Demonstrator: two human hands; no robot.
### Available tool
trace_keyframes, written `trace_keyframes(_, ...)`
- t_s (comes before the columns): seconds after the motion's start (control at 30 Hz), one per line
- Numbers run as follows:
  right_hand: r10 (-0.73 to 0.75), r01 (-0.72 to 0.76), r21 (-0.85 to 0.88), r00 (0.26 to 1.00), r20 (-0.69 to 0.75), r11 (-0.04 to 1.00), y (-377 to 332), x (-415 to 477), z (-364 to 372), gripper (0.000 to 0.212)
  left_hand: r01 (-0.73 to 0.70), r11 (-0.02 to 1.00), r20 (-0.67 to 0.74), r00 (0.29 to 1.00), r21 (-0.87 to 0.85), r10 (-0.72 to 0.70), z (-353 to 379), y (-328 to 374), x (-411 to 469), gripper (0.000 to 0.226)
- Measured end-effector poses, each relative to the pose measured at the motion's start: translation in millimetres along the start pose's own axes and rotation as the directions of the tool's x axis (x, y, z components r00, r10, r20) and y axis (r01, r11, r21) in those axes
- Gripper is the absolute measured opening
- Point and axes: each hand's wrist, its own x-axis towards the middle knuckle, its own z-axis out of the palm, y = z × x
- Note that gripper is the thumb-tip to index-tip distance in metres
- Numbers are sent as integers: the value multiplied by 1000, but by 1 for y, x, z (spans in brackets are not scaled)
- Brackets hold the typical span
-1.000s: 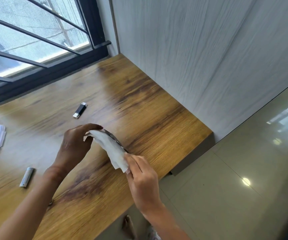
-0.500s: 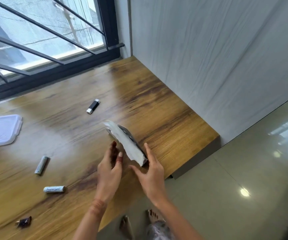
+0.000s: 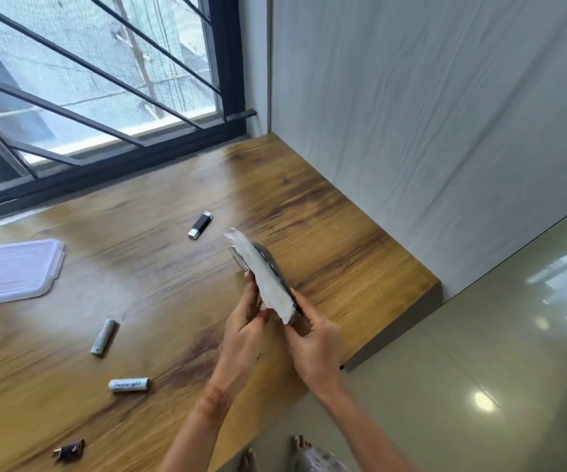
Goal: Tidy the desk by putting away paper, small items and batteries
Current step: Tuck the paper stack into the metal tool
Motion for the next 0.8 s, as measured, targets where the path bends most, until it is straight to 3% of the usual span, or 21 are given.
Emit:
trace_keyframes(0.2,-23,20,144,1000,18,989,-35,47,1,46,-108,994,92,990,-9,108,-10,47,42,56)
trace_keyframes(0.47,-62,69,143,997,-56,987,-49,138,6,48,-124,992,279,954,25,112,-11,98,131,51)
trace_keyframes(0.8,-16,15,155,1000,2,988,-7,275,30,36,-51,999,248,968,9,47,24,103,266,55)
